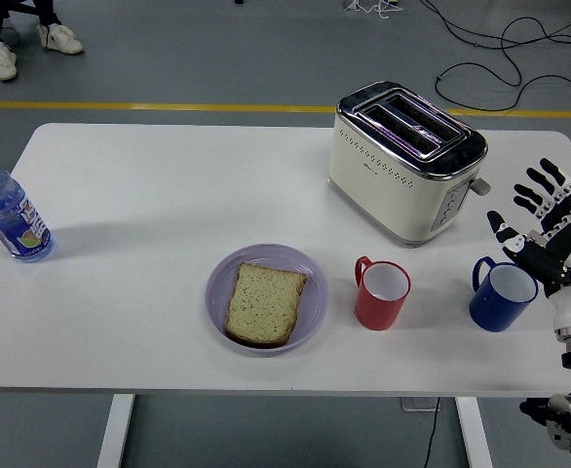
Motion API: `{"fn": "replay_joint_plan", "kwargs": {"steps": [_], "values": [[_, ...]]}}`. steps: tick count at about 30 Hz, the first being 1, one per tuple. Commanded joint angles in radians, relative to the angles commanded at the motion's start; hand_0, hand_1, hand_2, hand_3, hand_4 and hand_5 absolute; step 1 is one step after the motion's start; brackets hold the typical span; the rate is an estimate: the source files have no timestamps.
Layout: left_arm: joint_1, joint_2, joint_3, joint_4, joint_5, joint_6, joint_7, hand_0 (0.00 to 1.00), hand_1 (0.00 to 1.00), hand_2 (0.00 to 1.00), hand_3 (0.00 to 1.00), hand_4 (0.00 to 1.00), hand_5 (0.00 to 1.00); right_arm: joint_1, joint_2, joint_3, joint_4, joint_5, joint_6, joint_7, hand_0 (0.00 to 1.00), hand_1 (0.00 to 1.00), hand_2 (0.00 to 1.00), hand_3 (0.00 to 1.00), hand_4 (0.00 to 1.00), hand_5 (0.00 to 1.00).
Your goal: Pick up the cup,pour liquid into bread,place the cup on the desk
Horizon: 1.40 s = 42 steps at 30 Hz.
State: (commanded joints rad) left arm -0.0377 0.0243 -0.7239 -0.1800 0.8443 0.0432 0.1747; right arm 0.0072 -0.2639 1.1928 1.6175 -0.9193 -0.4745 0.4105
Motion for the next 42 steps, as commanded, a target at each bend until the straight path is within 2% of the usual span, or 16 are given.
{"fn": "replay_joint_plan", "kwargs": {"steps": [4,5,14,21,34,42], "values": [[-0.002,0.0,0.001,0.0,-0.002,0.001,0.0,0.662,0.705,0.725,0.627,0.375,0.933,-0.007,0.0,0.008,0.039,0.065,0.055,-0.054,0.674,0.642,0.699,0.678,0.646,0.002],[-0.003,0.0,0.001,0.0,-0.004,0.001,-0.001,0.662,0.705,0.725,0.627,0.375,0.933,-0.007,-0.001,0.01,0.047,0.079,0.066,-0.068,0.665,0.63,0.676,0.636,0.622,0.002],[-0.006,-0.001,0.002,0.0,-0.004,0.001,-0.001,0.663,0.705,0.726,0.627,0.375,0.934,-0.013,0.002,0.04,0.067,0.169,0.113,-0.123,0.662,0.629,0.67,0.629,0.616,0.002],[-0.009,0.003,0.002,0.0,-0.001,0.002,-0.002,0.663,0.707,0.725,0.627,0.376,0.935,-0.031,0.006,0.098,0.096,0.267,0.188,-0.212,0.659,0.62,0.66,0.617,0.614,0.002],[-0.006,0.0,-0.008,0.0,0.009,0.002,0.001,0.663,0.706,0.726,0.627,0.378,0.934,-0.043,0.014,0.153,0.116,0.413,0.236,-0.264,0.662,0.619,0.655,0.607,0.618,0.002],[-0.007,0.001,-0.009,0.0,0.01,0.001,0.001,0.663,0.706,0.726,0.627,0.378,0.933,-0.049,0.021,0.221,0.124,0.647,0.271,-0.295,0.656,0.616,0.655,0.609,0.595,0.013]]}}
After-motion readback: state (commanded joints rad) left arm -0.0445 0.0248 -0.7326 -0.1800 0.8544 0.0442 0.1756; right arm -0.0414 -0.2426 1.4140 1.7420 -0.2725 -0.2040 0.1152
